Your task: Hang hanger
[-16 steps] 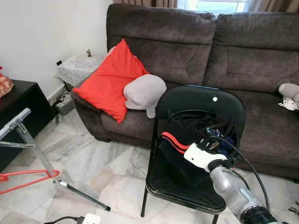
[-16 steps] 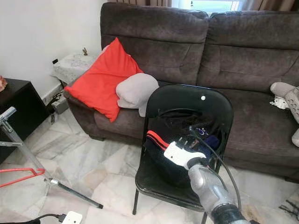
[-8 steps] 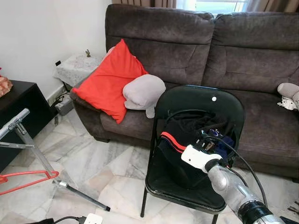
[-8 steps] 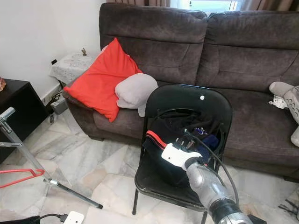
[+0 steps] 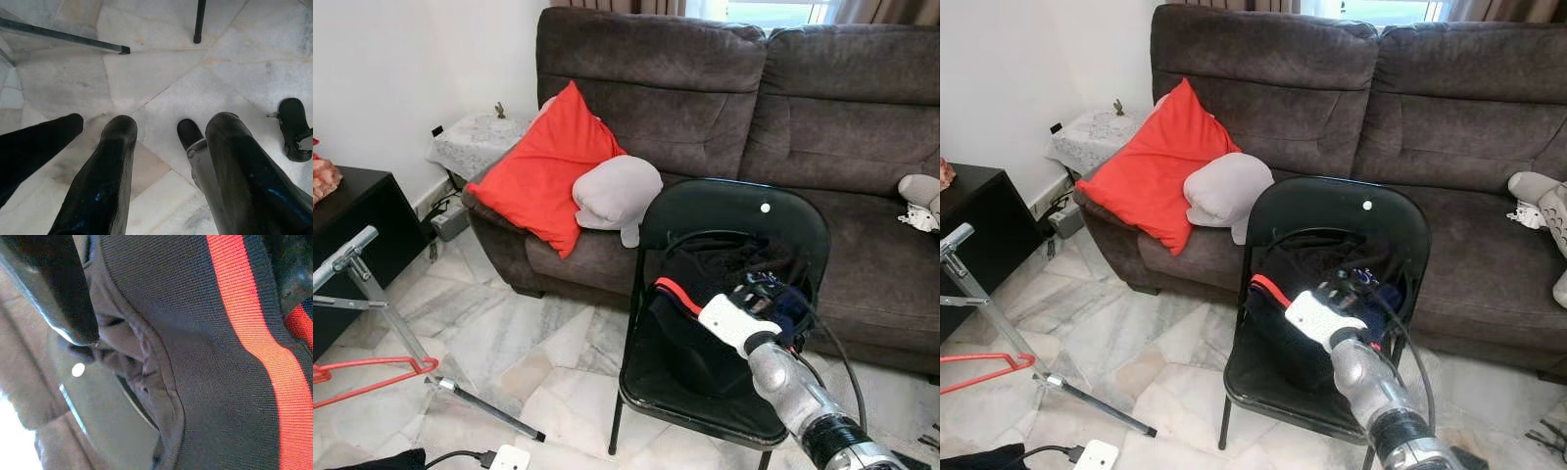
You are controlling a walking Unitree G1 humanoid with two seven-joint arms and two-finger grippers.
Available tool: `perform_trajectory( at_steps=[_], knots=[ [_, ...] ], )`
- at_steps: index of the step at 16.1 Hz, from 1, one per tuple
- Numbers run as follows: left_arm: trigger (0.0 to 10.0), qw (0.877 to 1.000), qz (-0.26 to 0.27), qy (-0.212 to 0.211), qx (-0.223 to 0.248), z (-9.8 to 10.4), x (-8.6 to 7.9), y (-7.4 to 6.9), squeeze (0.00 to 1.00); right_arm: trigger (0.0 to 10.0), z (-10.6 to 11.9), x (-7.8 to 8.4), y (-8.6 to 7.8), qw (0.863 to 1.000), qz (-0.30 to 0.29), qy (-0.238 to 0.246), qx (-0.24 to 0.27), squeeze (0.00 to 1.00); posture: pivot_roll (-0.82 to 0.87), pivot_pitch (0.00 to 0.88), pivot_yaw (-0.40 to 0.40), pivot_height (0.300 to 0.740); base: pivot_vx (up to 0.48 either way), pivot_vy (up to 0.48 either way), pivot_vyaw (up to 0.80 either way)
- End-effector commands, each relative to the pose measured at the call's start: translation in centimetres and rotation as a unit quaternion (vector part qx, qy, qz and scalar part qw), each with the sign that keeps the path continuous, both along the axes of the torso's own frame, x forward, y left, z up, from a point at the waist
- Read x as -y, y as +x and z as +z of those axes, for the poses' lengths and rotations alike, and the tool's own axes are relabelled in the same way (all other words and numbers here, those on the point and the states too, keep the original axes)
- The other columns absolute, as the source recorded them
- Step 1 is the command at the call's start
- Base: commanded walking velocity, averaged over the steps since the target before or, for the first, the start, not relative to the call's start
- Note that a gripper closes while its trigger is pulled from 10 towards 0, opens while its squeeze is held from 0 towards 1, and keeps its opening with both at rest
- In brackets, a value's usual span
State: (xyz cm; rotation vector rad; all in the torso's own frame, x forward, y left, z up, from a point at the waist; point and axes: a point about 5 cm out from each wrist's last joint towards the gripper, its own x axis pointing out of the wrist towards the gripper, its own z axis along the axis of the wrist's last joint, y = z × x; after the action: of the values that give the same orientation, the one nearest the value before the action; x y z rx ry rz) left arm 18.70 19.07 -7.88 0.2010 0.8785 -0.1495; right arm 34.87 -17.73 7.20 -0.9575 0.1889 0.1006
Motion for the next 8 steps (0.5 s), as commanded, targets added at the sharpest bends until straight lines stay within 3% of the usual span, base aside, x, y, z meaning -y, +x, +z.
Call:
perform_trajectory(
  at_steps=[1,4,5,6,8],
  knots=[
    [10.0,1.000,-0.005,0.004,0.000,-0.01,-0.05,-0.04,0.00,10.0,-0.09,-0.14,0.13,0.999,-0.012,0.039,-0.012,0.00,-0.05,0.043,0.059,0.740,0.000,0.000,0.00],
    [10.0,1.000,-0.005,0.003,0.003,0.05,0.01,0.07,0.00,10.0,0.08,-0.40,0.36,0.997,-0.030,0.073,-0.012,0.00,-0.04,0.043,0.058,0.740,0.000,0.000,0.00],
    [10.0,1.000,-0.005,0.002,0.004,0.05,0.04,0.07,0.00,1.8,0.10,-0.43,0.37,0.997,-0.029,0.073,-0.011,0.00,-0.04,0.043,0.058,0.740,0.000,0.000,0.00],
    [10.0,1.000,-0.005,0.002,0.004,0.04,0.03,0.03,0.00,0.0,0.14,-0.51,0.37,0.997,-0.026,0.073,-0.008,0.00,-0.04,0.043,0.058,0.740,0.000,0.000,0.00],
    [10.0,1.000,-0.004,0.002,0.003,0.02,0.01,-0.01,0.00,0.0,0.17,-0.59,0.38,0.997,-0.020,0.069,-0.007,0.00,-0.04,0.043,0.058,0.740,0.000,0.000,0.00]
  ],
)
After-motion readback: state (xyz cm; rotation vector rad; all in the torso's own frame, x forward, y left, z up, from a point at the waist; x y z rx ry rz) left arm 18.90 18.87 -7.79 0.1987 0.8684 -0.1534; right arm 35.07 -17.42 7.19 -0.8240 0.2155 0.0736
